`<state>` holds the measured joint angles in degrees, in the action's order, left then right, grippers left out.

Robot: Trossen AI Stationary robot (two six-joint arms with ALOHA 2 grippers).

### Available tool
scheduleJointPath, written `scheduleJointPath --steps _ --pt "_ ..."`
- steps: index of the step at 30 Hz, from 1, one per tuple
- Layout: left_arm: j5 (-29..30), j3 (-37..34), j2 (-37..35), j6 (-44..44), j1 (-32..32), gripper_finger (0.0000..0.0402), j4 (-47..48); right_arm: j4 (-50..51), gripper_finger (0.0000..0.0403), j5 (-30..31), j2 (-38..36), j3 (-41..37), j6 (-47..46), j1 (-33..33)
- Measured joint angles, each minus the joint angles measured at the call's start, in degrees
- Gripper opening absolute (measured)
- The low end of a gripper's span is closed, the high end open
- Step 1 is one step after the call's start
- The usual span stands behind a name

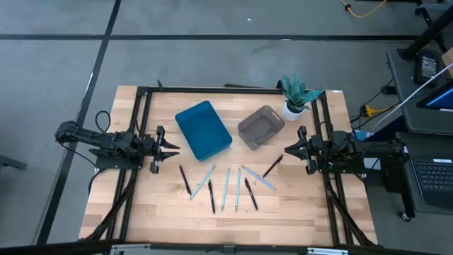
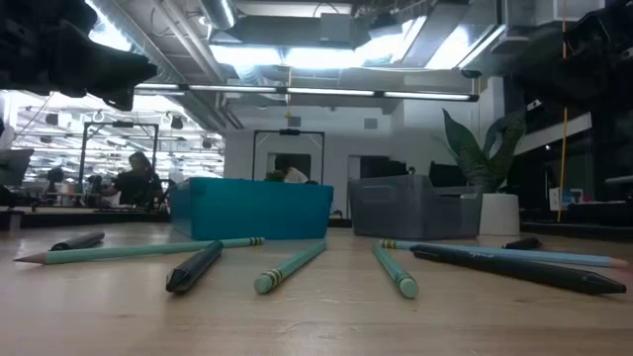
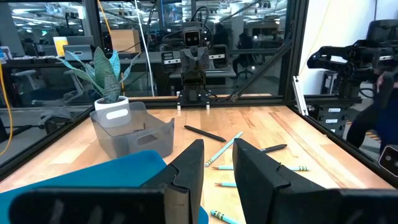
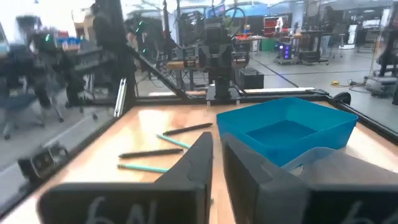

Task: Sort pens & pencils
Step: Put the blue pencil into the blue bin

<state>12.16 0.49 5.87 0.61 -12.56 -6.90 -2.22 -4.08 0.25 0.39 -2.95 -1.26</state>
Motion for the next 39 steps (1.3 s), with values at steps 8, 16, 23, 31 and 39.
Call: scheduleJointPath --steps 8,16,23,31,39 --pt "0.0 0.0 0.0 0.0 0.0 0.0080 0.0 0.0 0.0039 0.0 0.0 0.0 11.4 0.0" --pt "0.0 0.0 0.0 0.0 0.0 0.0080 0.0 -4.7 0.0039 -0.1 0.0 0.0 -2.5 0.0" --pt "4.0 0.0 0.0 0.0 0.2 0.0080 -0.1 -14.0 0.0039 2.1 0.0 0.0 -16.5 0.0" --pt "5.1 0.0 0.0 -1.8 0.1 0.0080 -4.5 -18.1 0.0039 10.0 0.0 0.1 -27.1 0.0" --pt "6.5 0.0 0.0 -7.0 0.2 0.0080 -17.7 -25.7 0.0039 10.0 0.1 0.0 -29.7 0.0"
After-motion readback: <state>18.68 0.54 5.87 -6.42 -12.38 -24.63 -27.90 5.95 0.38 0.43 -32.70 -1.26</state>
